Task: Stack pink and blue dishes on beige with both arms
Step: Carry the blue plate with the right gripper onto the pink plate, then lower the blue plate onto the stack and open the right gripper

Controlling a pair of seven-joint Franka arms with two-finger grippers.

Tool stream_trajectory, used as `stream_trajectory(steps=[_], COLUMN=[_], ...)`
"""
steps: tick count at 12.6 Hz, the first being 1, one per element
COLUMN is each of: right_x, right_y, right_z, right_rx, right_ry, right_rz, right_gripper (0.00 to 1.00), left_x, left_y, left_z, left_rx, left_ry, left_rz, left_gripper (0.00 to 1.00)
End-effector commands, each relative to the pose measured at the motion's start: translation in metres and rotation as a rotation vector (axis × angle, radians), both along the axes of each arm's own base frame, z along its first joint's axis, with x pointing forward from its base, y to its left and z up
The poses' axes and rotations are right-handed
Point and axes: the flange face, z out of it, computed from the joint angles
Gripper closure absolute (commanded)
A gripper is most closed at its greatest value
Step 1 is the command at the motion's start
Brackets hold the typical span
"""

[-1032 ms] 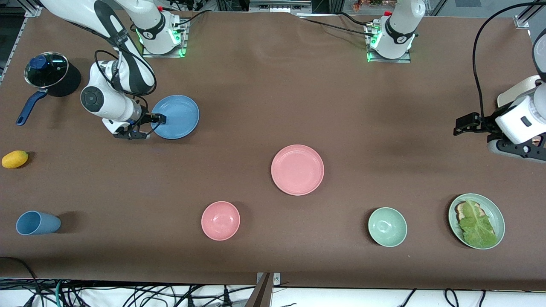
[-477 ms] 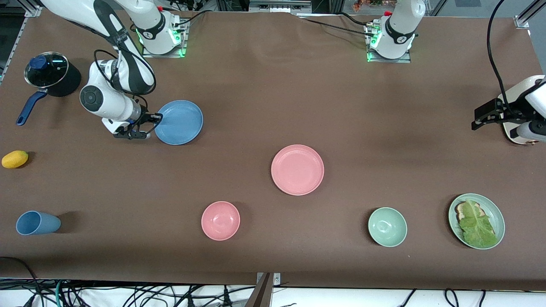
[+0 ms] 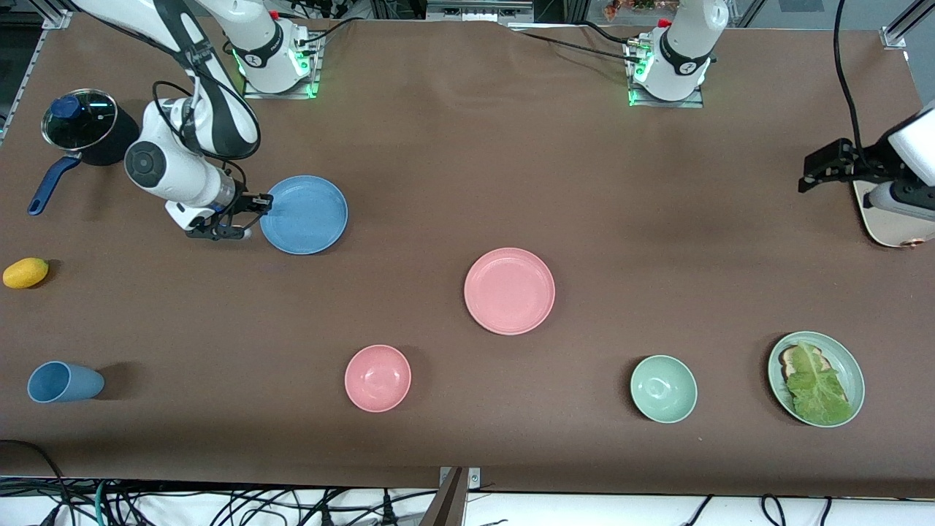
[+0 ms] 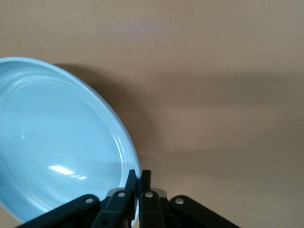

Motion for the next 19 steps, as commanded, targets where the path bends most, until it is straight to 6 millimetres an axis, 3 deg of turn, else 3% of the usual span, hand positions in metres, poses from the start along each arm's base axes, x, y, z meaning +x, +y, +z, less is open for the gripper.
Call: stream_trajectory(steps=[1,4,5,7,9,11,13,15,17,19], right_x=[0.025,0.064,0.077,0.097,0.116,0.129,0.118,0.106,0.093,0.085], right_y=[0.017,0.078,0.113,0.187,0.25,0.305,0.356,0.387,0.415,0.425], right_z=[0.035,0.082,0.1,0.114,0.114,0.102,0.073,0.046,0.044,0.035], right_rx=[0.077,0.156,0.151,0.138,0.153,0.171,0.202,0.23,0.254,0.235], right_ry=[-0.003,0.042,0.062,0.065,0.068,0.056,0.009,-0.036,-0.065,-0.071], right_rz=[-0.09,-0.185,-0.225,-0.33,-0.439,-0.507,-0.515,-0.497,-0.459,-0.425], right_gripper=[1.0,1.0,1.0,1.0,1.0,1.0,1.0,1.0,1.0,1.0], left_x=[-0.009,-0.016,-0.016,-0.019,-0.021,-0.022,-0.024,-0.027,-0.03,-0.03], left_y=[-0.008,-0.013,-0.015,-0.011,-0.004,-0.005,-0.006,-0.006,-0.005,-0.004], left_z=[0.009,0.014,0.014,0.013,0.011,0.011,0.01,0.009,0.006,0.007], left_rx=[0.0,0.009,0.009,0.009,-0.032,-0.028,-0.022,-0.02,-0.014,-0.008], left_ry=[0.014,0.014,0.019,0.038,0.068,0.073,0.088,0.092,0.101,0.094], left_rz=[-0.008,0.083,0.095,0.111,0.182,0.229,0.245,0.245,0.246,0.249], left_gripper=[0.0,0.0,0.0,0.0,0.0,0.0,0.0,0.0,0.0,0.0])
